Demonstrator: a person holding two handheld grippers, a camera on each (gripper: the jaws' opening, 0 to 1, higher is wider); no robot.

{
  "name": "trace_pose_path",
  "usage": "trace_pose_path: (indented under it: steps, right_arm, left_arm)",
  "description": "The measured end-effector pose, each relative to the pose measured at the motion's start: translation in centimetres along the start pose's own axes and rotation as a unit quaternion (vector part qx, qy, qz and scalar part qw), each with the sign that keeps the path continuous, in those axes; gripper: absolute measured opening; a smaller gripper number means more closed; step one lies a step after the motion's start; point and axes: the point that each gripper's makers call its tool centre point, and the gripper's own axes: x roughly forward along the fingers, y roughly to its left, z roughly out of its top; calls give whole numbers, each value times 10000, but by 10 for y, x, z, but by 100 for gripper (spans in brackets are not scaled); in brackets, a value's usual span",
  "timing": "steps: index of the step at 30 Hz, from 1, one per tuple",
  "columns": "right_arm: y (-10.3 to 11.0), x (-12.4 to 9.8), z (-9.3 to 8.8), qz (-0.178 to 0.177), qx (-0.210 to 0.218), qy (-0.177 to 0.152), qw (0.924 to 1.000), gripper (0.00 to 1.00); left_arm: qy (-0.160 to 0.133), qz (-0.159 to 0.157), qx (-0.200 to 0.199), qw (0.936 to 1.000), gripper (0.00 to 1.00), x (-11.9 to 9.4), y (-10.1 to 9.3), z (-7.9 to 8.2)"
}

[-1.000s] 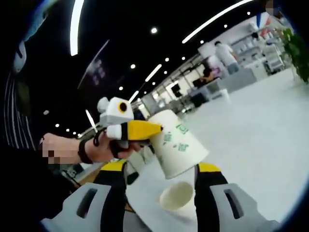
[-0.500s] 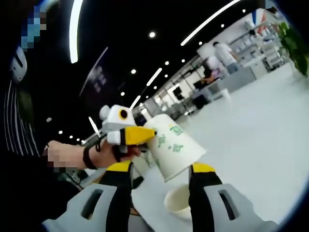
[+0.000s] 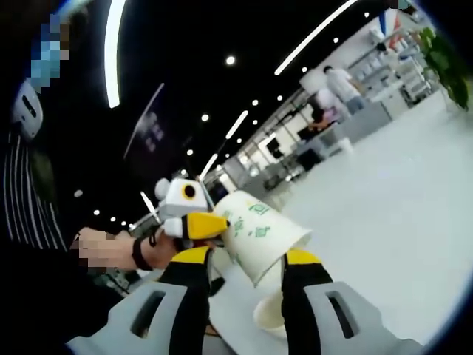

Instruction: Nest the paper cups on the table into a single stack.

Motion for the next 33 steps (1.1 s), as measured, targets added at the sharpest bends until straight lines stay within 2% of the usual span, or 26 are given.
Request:
trace_pose_path:
  steps: [8,24,33]
  right_arm:
    - [-2,-2,3,27,40,-38,10000,26]
    - [0,-6,11,123,139,-223,9996,15]
    - [10,-9,17,502,493,-347,9969,10]
  left_arm:
    - [56,-38,-57,10000,37,-2,0,-5]
    - [-59,-209,-145,9997,37,-3,-7,0]
    - [-152,-436,-215,9987,37,-7,-15,4]
